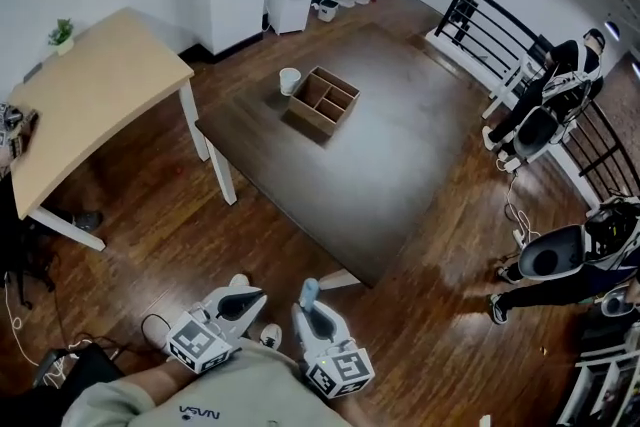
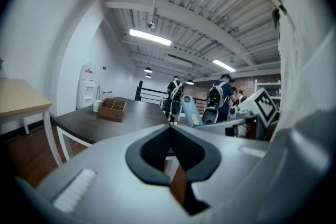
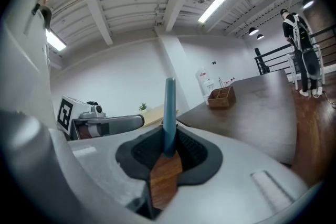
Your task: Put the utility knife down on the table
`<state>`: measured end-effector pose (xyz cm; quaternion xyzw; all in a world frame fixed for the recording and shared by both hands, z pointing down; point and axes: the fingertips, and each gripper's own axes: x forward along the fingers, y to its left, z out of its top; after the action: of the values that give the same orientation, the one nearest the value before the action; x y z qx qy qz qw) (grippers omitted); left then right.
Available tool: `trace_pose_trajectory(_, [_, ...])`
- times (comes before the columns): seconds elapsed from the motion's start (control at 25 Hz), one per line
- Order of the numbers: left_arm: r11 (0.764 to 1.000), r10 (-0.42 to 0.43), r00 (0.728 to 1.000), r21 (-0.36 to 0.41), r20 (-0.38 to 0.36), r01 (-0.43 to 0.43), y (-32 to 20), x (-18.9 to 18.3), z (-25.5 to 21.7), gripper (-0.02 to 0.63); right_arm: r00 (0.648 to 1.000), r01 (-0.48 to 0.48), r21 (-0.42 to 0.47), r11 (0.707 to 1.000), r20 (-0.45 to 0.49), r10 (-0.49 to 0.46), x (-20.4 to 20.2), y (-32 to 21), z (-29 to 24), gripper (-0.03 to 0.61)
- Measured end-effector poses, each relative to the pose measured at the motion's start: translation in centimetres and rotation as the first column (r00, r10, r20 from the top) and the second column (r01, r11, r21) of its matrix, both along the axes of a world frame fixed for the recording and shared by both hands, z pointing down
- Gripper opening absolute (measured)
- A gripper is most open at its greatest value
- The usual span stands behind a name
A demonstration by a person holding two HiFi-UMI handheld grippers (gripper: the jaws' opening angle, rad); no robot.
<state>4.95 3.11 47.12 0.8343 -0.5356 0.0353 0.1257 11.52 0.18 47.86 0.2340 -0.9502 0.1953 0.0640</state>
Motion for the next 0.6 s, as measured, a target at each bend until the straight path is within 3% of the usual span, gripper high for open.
trace_pose_trajectory(0.24, [0.997, 0.078, 0.994, 0.023, -0.071, -0.076, -5.8, -1.6, -0.4, 0.002, 0.991, -0.111, 0.036, 0.993, -0.067, 0.114, -0.1, -5.0, -0.8, 0.067])
trace_pose_trajectory(0.6, [0.969, 0.246, 0.960, 0.075, -0.136, -0.237, -15.1, -4.9, -2.0, 0.002, 0.949, -0.282, 0.064, 0.957, -0.127, 0.288, -2.8, -12.7, -2.6, 0.067])
